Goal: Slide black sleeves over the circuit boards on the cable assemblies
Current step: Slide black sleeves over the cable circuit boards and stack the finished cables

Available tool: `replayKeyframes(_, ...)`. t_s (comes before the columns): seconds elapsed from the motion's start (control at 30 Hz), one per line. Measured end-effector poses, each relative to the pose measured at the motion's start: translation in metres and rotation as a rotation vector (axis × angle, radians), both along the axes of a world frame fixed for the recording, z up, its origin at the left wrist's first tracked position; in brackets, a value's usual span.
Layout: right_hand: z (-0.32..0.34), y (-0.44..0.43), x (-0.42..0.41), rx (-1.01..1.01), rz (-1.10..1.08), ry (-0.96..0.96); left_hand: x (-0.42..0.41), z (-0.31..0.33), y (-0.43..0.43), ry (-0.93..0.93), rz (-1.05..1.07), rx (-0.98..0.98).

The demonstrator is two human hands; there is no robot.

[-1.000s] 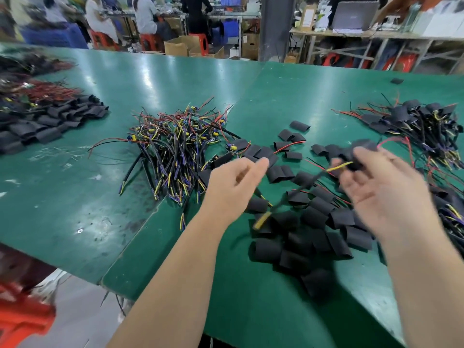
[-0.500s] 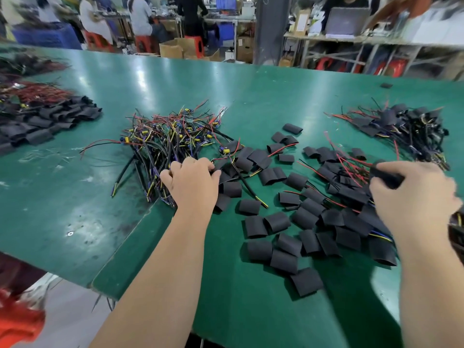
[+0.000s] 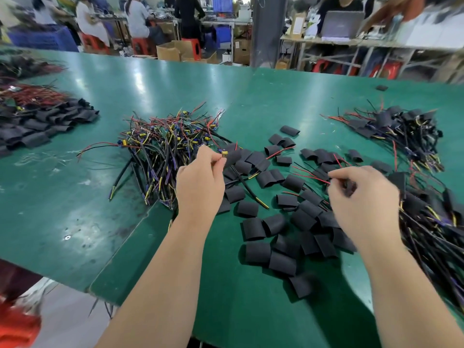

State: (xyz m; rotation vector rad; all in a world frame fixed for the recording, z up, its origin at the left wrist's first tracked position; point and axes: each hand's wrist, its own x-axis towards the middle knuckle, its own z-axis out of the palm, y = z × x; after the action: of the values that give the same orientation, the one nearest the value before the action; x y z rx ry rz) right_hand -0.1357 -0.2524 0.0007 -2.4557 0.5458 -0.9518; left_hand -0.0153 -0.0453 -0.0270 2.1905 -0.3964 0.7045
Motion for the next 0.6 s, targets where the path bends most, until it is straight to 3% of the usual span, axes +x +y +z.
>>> replayKeyframes(0.1, -0.006, 0.005, 0.003, 0.012, 0.069, 0.032, 0.006, -0.003, 0.005, 0.087, 0.087, 0.077)
replayKeyframes(0.2, -0.007, 0.003, 0.003, 0.034, 0.072, 0.047, 0.006, -0.004, 0.006, 0.115, 0.098, 0.033)
replayKeyframes(0.3, -0.008, 0.003, 0.003, 0.06, 0.067, 0.08, 0.011, -0.01, 0.009, 0.187, 0.308, 0.259)
replayKeyframes(0.43, -0.011, 0.005, 0.004, 0.09, 0.078, 0.093, 0.016, -0.015, 0.013, 0.369, 0.377, 0.485)
replayKeyframes(0.6, -0.013, 0.007, 0.006, 0.068, 0.092, 0.086, 0.02, -0.013, 0.014, 0.341, 0.481, 0.471)
